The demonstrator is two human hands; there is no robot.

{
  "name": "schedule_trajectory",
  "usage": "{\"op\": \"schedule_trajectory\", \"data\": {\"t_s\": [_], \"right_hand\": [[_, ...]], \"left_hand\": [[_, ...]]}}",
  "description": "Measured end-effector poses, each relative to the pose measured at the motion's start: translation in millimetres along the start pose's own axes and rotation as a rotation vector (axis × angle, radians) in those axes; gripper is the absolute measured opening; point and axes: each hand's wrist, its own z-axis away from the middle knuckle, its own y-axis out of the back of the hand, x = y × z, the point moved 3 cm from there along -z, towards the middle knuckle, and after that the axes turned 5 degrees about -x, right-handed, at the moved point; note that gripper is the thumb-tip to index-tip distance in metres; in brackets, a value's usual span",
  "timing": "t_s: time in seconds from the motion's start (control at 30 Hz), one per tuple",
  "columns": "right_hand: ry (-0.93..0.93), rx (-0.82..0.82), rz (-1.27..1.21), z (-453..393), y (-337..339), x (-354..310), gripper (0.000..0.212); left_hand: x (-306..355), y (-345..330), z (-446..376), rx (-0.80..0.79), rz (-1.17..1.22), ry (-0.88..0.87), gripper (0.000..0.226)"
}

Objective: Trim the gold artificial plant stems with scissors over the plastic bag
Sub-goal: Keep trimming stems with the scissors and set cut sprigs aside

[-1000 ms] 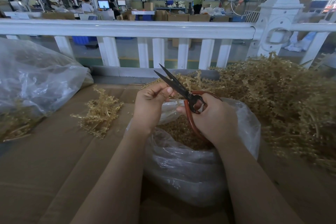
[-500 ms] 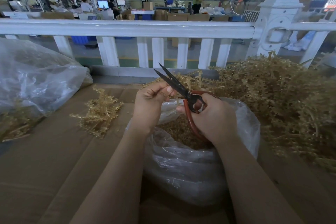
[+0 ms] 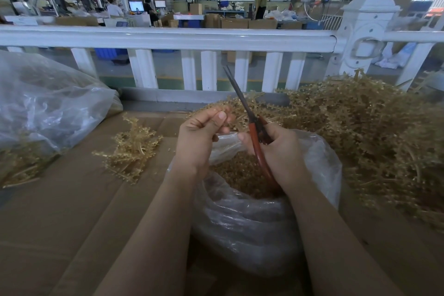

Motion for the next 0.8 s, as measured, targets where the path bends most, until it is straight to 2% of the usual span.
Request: {"op": "schedule_trajectory", "data": {"t_s": [0.2,0.37,0.43,0.53,0.67,0.73,0.8], "right_hand": [[-0.038,-0.010,-0.114,-3,2,1,0.013],[-0.015,-0.001,-0.143,-3,5,2,0.015],[0.012,-0.005,-0.132,-3,6,3,0.018],[0.041,-0.008,-0.057,-4,5,3,0.016],[0.079,0.041,-0.017,-4,5,5,0.020],[0.092,0.083,-0.030,-5,6,4,0.026],[0.078,0.125,-0.047,-6,8,7,0.018]], "left_hand": [[1,-3,4,-0.067,0.121,0.099,0.013],[7,-5,6,-0.146,0.249,0.218,0.007],[9,-3,7,-0.180,0.275,0.296,0.022],[8,3,6,-0.157,0.159,0.332,0.026],[7,8,7,-0.217,0.105,0.374,0.008],[8,9,10,-0.274,0.128,0.446,0.015],[8,9,12,-0.352,0.110,0.510,0.027]]}}
